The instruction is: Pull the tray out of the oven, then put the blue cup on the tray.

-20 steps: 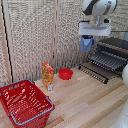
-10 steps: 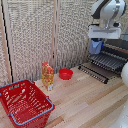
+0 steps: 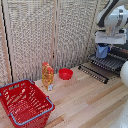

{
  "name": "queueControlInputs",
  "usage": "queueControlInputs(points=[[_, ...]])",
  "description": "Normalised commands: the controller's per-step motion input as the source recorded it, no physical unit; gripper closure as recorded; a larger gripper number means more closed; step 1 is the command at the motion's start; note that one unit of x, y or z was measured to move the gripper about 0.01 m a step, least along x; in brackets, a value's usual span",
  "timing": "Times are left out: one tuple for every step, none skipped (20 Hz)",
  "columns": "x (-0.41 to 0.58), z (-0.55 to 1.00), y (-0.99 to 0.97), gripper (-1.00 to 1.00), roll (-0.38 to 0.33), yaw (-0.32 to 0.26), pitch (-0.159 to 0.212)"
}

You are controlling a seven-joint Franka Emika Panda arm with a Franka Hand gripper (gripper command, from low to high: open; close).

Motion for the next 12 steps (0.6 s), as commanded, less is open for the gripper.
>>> queueControlInputs(points=[[0.103,-0.01,-0.55,1.00,0.000,-0.059,0.000],[0.100,0.00,-0.56,1.00,0.000,-0.057,0.000],[0.069,0.00,-0.50,1.00,0.005,-0.038,0.000],[0.043,0.00,-0.44,1.00,0.006,-0.028,0.000],[0.000,0.04,-0.35,-1.00,0.000,-0.032,-0.002],[-0.066,0.08,-0.16,-1.00,0.000,-0.002,0.000],[-0.131,0.20,-0.09,-1.00,-0.034,0.000,0.000],[-0.083,0.26,-0.14,-1.00,-0.028,0.000,0.000],[0.000,0.32,-0.09,-1.00,-0.024,0.000,0.015],[0.014,0.42,-0.05,-1.00,-0.043,0.000,0.000],[0.034,0.41,-0.10,-1.00,-0.008,0.000,-0.002],[0.100,0.48,-0.08,-1.00,-0.011,0.003,-0.002]])
